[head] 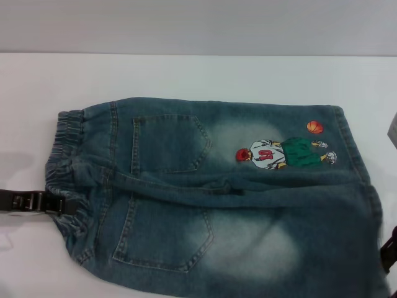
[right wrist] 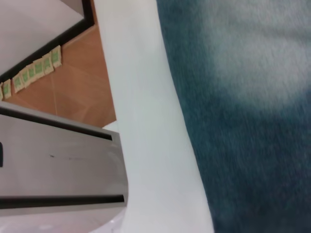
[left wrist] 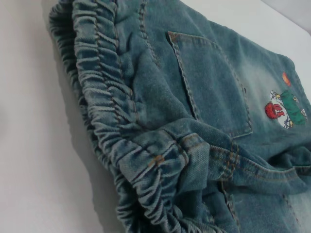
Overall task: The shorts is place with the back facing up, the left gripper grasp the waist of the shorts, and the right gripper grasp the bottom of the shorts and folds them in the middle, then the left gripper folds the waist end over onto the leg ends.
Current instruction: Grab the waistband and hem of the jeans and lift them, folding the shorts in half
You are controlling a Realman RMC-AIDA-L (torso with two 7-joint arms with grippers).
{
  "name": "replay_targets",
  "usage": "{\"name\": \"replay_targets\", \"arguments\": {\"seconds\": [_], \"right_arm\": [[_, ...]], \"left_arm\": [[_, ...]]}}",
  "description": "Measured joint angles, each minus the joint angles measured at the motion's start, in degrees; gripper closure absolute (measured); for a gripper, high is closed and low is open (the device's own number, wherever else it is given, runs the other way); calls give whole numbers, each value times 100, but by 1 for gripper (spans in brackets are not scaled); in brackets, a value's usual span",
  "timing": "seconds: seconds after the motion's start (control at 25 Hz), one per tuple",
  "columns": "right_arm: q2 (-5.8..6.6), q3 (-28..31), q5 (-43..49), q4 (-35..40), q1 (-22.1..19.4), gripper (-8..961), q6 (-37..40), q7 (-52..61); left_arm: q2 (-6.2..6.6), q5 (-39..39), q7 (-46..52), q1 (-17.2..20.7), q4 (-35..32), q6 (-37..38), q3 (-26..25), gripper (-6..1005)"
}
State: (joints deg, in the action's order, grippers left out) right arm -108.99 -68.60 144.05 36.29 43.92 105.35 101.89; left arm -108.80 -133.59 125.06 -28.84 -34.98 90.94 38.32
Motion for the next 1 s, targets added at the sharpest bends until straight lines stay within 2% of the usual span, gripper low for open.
{"name": "replay_targets", "arguments": {"seconds": [0.36, 0.64, 0.8, 1.0], "right_arm": [[11, 20, 109, 26, 9, 245, -28, 15], [-56, 23, 82, 83, 45, 246, -29, 8], [-161, 23, 71, 164, 79, 246, 13, -15], [-182, 23, 72, 191, 100, 246, 23, -20]], "left_arm": [[0, 0, 0, -3, 0, -15, 0, 946], [0, 0, 0, 2, 6, -23, 0, 946], [0, 0, 0, 9, 6, -25, 0, 946], [0, 0, 0, 0, 1, -32, 0, 945]]}}
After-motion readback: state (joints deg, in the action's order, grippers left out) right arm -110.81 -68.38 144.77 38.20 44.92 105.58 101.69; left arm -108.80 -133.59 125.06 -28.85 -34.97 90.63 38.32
